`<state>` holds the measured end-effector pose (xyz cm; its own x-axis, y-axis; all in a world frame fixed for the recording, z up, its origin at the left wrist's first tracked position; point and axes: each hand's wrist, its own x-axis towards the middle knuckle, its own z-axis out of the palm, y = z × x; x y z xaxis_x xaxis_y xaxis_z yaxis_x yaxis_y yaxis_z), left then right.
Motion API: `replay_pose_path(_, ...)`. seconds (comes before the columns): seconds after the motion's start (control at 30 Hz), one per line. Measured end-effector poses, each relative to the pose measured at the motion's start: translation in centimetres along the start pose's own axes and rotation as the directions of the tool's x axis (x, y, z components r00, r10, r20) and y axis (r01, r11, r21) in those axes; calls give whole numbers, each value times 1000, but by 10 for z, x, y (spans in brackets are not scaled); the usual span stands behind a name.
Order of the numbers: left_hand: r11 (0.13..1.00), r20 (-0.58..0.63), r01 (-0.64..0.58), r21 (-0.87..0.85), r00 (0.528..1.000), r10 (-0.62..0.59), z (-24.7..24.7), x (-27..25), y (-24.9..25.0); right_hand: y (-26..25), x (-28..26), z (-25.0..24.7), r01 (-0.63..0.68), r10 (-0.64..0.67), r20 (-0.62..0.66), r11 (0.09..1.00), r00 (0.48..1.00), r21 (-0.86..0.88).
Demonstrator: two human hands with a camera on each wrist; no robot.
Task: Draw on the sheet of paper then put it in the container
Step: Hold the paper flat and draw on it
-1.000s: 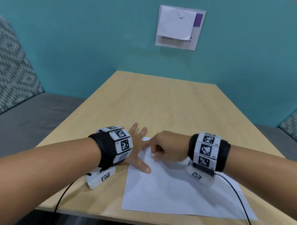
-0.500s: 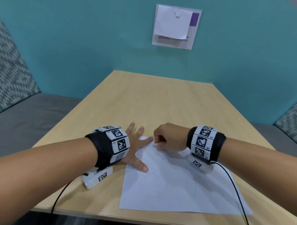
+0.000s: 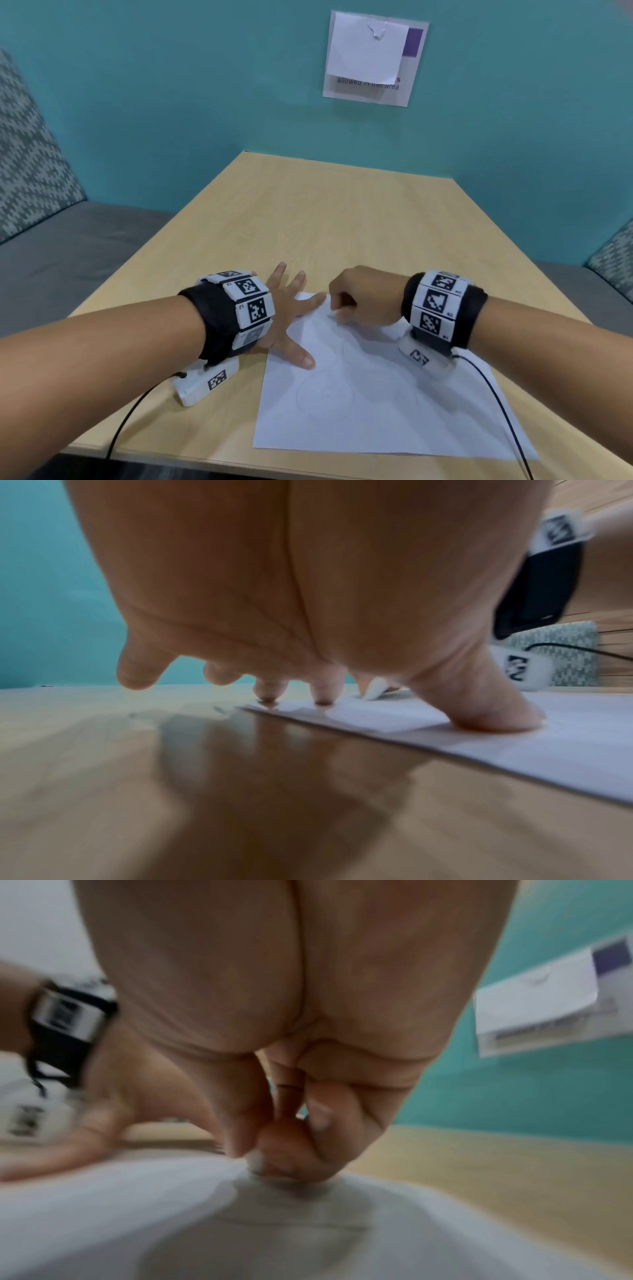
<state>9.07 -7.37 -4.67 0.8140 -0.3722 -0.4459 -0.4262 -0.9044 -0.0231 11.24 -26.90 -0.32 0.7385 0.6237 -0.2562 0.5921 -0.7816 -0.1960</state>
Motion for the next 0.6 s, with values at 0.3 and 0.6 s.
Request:
replay_pose_path(0.3,1000,1,4,-3,1000,-4,1,4,-1,0,-3,-2,-19,19,11,1000,1000,-5)
replay_pose_path(0.6,1000,2,9,15,1000,-9,0,1,1,4,-7,-2,-37,37,16,999,999,-3)
